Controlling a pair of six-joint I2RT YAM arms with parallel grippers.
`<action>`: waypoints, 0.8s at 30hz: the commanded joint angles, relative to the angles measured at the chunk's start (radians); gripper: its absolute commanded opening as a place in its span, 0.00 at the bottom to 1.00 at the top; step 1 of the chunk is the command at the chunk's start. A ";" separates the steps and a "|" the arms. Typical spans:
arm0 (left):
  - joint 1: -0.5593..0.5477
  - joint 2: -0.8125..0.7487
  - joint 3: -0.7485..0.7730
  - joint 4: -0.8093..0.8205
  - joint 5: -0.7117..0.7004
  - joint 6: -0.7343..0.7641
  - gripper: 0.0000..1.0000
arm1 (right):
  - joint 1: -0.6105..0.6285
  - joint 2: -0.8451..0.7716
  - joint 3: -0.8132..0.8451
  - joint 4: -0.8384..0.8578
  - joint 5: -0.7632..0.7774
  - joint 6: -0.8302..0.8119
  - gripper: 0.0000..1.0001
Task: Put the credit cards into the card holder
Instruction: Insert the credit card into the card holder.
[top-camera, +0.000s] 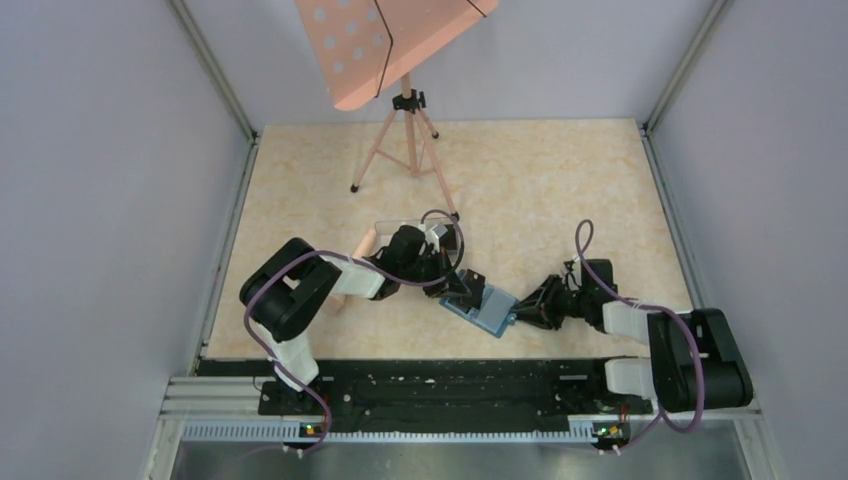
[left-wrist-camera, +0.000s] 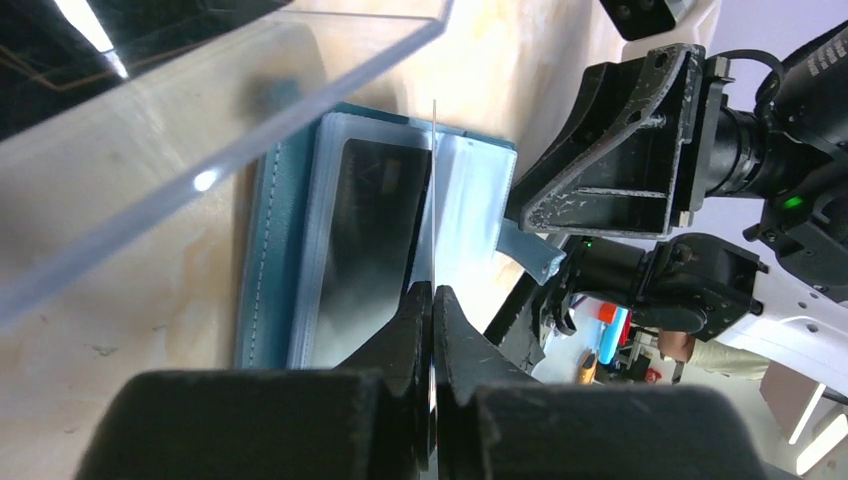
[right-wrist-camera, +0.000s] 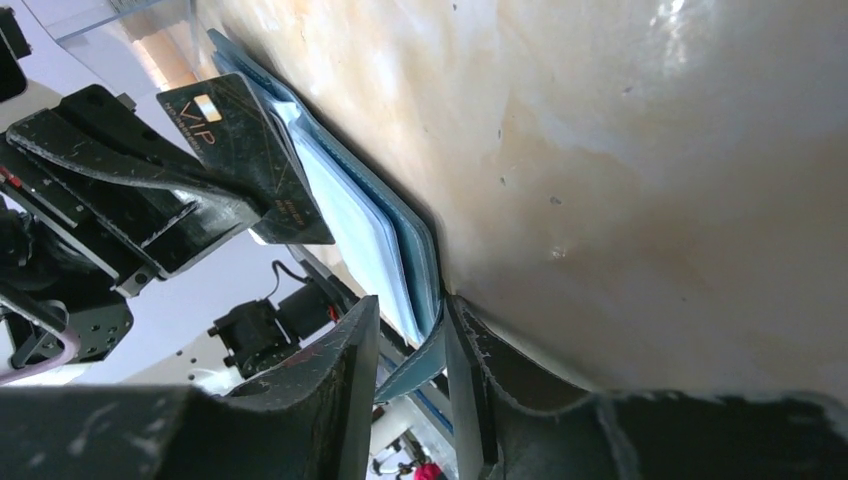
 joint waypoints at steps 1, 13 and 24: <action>-0.002 0.032 0.023 0.074 0.022 -0.001 0.00 | 0.012 0.031 0.008 0.008 0.042 -0.044 0.30; -0.025 0.038 0.038 0.039 0.031 0.024 0.00 | 0.012 0.043 0.009 0.015 0.044 -0.049 0.24; -0.044 0.059 0.024 0.075 0.079 -0.006 0.00 | 0.012 0.057 0.012 0.027 0.037 -0.052 0.23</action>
